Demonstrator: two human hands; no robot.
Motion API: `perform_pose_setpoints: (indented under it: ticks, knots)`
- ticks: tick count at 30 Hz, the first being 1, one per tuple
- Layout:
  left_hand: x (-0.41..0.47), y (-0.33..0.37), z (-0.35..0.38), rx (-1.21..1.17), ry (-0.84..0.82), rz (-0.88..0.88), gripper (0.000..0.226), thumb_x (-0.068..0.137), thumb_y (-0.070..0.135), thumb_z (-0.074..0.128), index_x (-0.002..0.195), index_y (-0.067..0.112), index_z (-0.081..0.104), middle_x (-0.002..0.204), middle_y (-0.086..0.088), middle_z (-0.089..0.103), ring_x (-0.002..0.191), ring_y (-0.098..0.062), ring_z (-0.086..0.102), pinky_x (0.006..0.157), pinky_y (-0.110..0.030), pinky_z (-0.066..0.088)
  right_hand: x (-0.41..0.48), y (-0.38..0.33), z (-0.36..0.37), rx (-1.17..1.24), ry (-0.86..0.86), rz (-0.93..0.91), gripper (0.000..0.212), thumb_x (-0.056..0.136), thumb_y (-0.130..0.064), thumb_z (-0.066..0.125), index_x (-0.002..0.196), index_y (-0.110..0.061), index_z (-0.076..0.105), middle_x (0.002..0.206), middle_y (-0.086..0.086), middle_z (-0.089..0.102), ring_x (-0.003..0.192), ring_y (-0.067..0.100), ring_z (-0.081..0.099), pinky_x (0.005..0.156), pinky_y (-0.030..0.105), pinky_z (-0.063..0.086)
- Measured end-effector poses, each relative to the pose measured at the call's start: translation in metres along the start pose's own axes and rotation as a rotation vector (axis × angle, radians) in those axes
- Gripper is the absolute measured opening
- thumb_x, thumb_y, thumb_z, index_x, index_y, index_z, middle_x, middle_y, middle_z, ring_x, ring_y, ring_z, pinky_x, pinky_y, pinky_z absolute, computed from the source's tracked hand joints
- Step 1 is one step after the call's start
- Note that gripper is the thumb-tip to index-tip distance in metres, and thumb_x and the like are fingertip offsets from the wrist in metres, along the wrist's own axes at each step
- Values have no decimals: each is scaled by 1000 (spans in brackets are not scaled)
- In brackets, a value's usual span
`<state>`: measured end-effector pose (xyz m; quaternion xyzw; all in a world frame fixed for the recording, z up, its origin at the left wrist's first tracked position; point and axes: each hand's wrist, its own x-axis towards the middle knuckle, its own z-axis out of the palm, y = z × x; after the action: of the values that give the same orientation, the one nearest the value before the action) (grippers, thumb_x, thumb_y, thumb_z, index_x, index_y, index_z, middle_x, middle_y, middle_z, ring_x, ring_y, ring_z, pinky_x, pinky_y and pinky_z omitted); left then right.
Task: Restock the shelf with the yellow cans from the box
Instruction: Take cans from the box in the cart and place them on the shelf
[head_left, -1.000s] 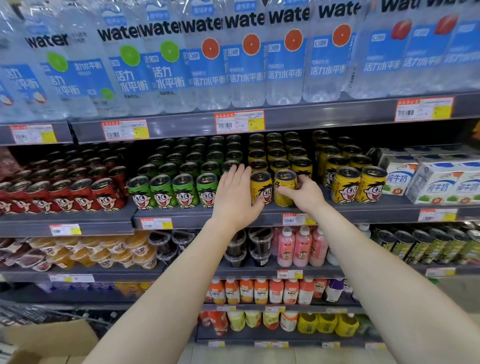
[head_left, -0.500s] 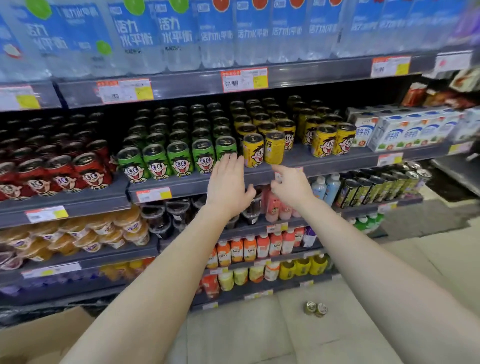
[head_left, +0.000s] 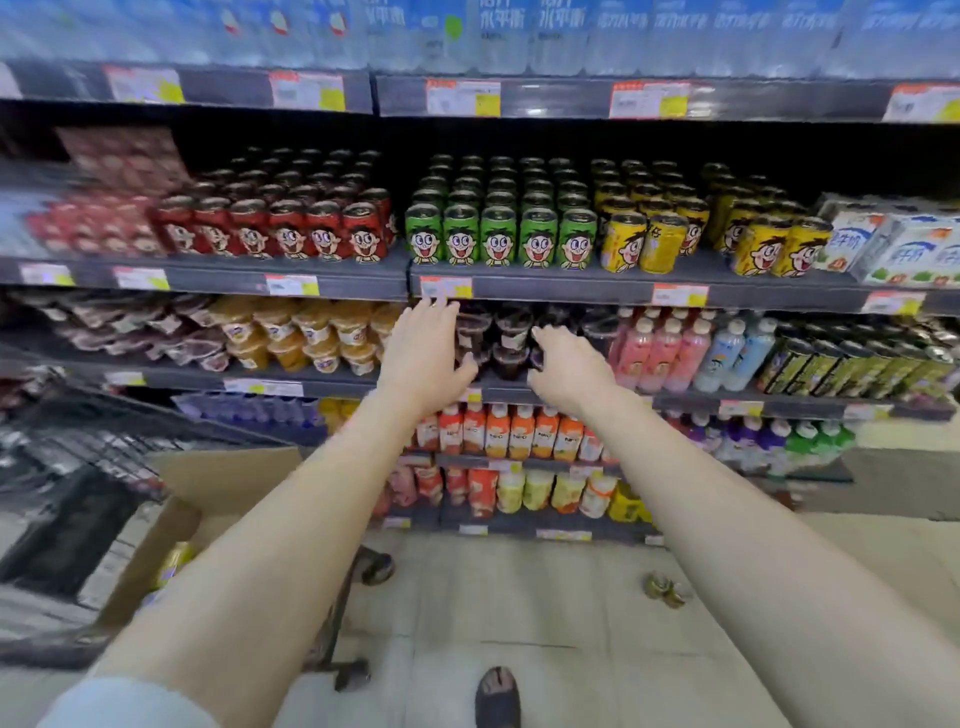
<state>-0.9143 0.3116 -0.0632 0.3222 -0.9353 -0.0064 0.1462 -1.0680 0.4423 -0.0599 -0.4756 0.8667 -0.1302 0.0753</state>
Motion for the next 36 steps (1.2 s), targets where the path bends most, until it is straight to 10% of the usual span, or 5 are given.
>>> perform_pose_setpoints:
  ticks: [21,36]
  knots:
    - [-253,-300,-43,146,-150,-369,75,95,46,58,156,7,38,161,-16,38,150,-34,34,123,-48,28,-63,-321,173,54,-261,-298,47,90,-21,58,136,-15,53,134,10,56,123,32,55,90,40,52]
    - [-317,-570,38,33,-427,-424,80,96,54,45,159,7,30,165,-15,31,154,-31,25,125,-43,21,-7,-556,358,77,-511,-71,61,93,-25,57,152,-18,41,152,6,48,138,27,47,110,38,43]
